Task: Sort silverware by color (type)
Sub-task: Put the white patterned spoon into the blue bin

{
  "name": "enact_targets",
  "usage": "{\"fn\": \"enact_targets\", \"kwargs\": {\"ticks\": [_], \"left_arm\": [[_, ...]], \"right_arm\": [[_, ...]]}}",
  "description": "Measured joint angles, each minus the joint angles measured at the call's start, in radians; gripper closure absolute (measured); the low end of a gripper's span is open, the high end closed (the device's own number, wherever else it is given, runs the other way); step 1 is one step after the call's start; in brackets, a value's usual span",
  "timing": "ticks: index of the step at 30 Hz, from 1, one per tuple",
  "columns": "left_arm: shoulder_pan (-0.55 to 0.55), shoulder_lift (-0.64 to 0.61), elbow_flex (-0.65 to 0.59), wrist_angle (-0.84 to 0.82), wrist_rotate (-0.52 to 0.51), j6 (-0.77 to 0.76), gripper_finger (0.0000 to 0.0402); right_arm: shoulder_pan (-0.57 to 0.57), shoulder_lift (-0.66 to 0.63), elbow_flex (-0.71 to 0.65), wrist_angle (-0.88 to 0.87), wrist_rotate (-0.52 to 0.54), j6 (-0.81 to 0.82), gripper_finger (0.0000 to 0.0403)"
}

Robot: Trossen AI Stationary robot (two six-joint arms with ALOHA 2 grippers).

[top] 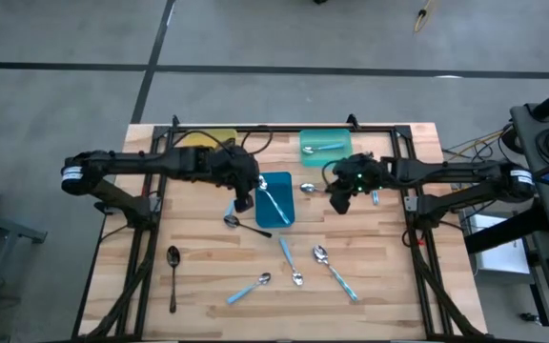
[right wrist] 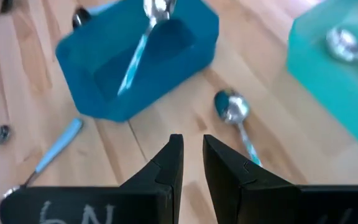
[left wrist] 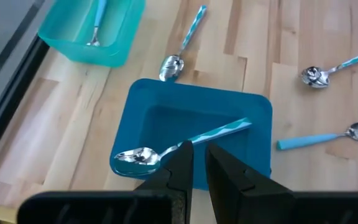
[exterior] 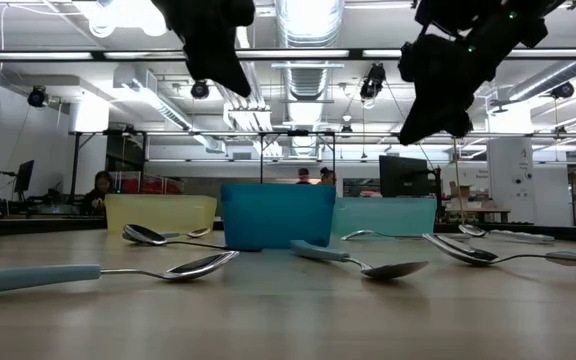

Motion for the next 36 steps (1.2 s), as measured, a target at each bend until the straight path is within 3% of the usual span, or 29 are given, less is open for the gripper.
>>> {"fn": "enact_targets", "kwargs": {"ticks": [16, 20, 29, 36], "left_arm": [[-0.027, 0.000, 0.000, -0.033, -0.006, 0.009, 0.0377], [-0.027, 0.000, 0.000, -0.033, -0.006, 0.010, 0.0377], [-0.029, 0.000, 0.000, -0.033, -0.033, 0.011, 0.0377], [-0.029, -0.001, 0.000, -0.035, -0.056, 0.028, 0.0377]], "right_arm": [[0.001, 0.169, 0.001, -0.118, 0.001, 0.137, 0.0351], [0.001, 0.215, 0.058, -0.190, 0.004, 0.125, 0.0351], [-0.011, 0.342, 0.216, -0.278, 0.009, -0.116, 0.0351], [-0.014, 0.421, 0.228, -0.285, 0.010, -0.406, 0.0351]]}}
